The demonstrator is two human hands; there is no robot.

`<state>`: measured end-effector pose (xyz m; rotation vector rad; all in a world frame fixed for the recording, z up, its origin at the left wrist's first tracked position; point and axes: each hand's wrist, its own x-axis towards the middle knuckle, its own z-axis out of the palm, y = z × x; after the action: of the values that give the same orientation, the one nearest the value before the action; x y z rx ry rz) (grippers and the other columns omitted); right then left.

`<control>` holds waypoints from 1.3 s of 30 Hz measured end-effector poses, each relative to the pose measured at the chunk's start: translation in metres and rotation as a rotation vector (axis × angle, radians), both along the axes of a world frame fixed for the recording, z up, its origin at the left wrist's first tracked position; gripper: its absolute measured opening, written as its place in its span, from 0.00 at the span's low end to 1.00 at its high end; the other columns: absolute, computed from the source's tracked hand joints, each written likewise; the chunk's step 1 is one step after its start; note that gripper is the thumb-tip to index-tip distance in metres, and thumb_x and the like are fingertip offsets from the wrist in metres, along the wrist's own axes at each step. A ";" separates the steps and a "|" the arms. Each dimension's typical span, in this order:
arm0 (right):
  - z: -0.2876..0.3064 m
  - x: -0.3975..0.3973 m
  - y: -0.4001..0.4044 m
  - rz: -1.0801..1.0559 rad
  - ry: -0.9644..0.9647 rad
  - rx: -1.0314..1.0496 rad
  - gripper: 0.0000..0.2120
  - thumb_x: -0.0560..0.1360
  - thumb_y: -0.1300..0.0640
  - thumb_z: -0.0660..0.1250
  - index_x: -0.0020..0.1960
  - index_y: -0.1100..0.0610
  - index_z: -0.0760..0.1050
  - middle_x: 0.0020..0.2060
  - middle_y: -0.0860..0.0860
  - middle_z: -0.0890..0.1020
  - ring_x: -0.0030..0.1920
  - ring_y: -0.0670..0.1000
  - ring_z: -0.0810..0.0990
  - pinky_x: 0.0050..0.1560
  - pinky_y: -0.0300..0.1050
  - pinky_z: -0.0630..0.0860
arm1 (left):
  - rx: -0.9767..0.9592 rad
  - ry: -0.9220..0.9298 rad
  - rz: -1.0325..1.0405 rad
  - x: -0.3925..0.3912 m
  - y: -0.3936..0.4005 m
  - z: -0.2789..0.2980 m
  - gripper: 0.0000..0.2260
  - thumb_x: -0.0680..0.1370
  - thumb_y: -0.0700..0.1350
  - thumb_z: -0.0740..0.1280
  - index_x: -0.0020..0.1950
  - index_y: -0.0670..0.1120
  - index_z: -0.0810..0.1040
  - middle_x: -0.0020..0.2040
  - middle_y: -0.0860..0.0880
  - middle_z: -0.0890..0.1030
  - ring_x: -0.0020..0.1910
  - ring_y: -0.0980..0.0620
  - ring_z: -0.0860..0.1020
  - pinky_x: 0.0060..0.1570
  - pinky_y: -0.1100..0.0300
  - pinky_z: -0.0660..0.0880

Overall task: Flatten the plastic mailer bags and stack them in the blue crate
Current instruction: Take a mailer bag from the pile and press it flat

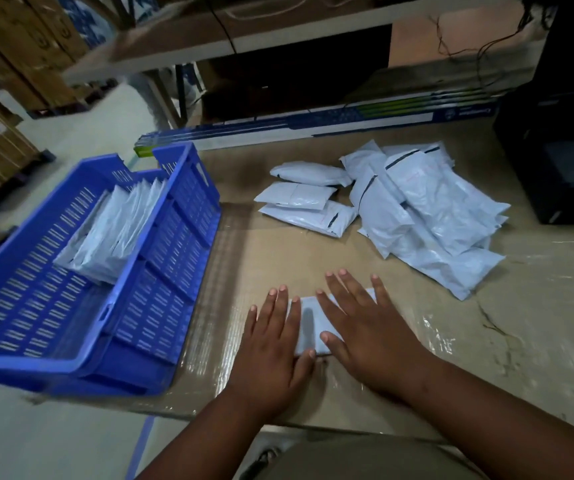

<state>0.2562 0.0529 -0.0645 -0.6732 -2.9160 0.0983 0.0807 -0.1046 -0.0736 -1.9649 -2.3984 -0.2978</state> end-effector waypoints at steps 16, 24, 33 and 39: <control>-0.021 0.007 -0.017 0.044 -0.075 -0.097 0.35 0.82 0.40 0.51 0.85 0.53 0.55 0.85 0.54 0.53 0.85 0.56 0.50 0.82 0.64 0.54 | -0.057 0.108 -0.027 0.022 0.004 -0.005 0.32 0.80 0.55 0.61 0.80 0.39 0.67 0.82 0.37 0.63 0.83 0.40 0.61 0.75 0.34 0.64; -0.031 0.055 0.005 -0.108 -0.147 -0.106 0.36 0.83 0.37 0.51 0.85 0.55 0.54 0.85 0.55 0.52 0.85 0.56 0.50 0.81 0.63 0.56 | -0.024 -0.012 -0.251 0.047 0.041 -0.024 0.31 0.81 0.50 0.57 0.83 0.39 0.63 0.84 0.40 0.58 0.84 0.43 0.54 0.79 0.38 0.59; 0.000 0.018 -0.002 -0.082 -0.018 -0.127 0.31 0.81 0.47 0.51 0.81 0.58 0.65 0.81 0.58 0.65 0.82 0.58 0.61 0.82 0.62 0.56 | 0.013 -0.135 -0.198 0.029 0.045 -0.009 0.28 0.82 0.48 0.54 0.82 0.42 0.66 0.82 0.44 0.65 0.83 0.45 0.59 0.82 0.44 0.56; -0.022 0.018 0.004 -0.072 -0.082 -0.127 0.36 0.84 0.35 0.48 0.84 0.55 0.58 0.83 0.54 0.60 0.84 0.54 0.56 0.81 0.61 0.55 | 0.019 -0.004 -0.140 0.005 0.025 -0.020 0.28 0.87 0.57 0.54 0.83 0.44 0.63 0.84 0.46 0.61 0.84 0.47 0.57 0.79 0.42 0.59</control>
<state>0.2742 0.0567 -0.0860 -0.8193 -2.9791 0.2565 0.0860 -0.0799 -0.0940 -2.1295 -2.2552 -0.3274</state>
